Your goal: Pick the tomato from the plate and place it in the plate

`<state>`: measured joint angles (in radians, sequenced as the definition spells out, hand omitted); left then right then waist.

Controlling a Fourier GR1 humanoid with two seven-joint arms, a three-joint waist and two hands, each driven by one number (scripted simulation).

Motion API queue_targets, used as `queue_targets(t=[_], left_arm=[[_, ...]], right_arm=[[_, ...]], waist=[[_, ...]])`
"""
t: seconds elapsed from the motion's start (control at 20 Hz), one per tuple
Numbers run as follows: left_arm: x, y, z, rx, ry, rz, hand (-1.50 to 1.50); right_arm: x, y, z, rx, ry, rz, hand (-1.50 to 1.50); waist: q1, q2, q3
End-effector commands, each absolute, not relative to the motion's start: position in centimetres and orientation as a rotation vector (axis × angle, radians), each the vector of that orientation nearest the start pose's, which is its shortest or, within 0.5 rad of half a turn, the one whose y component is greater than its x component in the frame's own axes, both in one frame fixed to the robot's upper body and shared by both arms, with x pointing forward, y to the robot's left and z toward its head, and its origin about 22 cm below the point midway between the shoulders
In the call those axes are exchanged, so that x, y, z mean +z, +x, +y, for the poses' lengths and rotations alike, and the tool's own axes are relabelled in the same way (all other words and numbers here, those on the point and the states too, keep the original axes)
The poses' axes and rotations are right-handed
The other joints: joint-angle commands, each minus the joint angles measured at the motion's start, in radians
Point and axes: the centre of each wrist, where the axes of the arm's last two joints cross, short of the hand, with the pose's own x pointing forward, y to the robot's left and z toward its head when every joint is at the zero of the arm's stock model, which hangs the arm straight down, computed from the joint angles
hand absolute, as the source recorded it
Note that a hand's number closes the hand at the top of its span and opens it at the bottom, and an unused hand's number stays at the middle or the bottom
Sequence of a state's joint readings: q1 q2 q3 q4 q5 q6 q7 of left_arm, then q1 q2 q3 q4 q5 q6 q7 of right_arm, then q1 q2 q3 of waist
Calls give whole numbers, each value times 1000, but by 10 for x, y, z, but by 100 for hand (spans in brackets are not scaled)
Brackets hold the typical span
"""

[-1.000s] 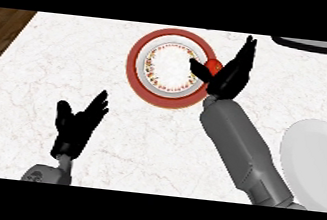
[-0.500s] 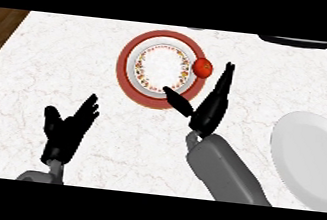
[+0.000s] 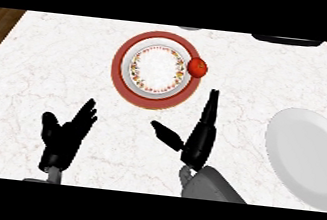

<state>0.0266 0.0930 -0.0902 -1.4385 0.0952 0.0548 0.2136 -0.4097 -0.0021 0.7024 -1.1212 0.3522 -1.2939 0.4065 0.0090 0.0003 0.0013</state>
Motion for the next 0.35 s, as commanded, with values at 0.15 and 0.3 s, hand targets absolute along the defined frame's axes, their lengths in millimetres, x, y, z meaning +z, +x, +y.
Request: queue_targets(t=[0.15,0.3], left_arm=[[-22,240,256,-7,-17,-1192,0],[-39,239,253,-17,18,-1192,0]], right_arm=[[-45,228,-43,-94,-701,-1559,-150],[-51,214,-40,-100,-690,-1534,-150]], waist=[[-4,-1,-1],[-6,-1,-2]])
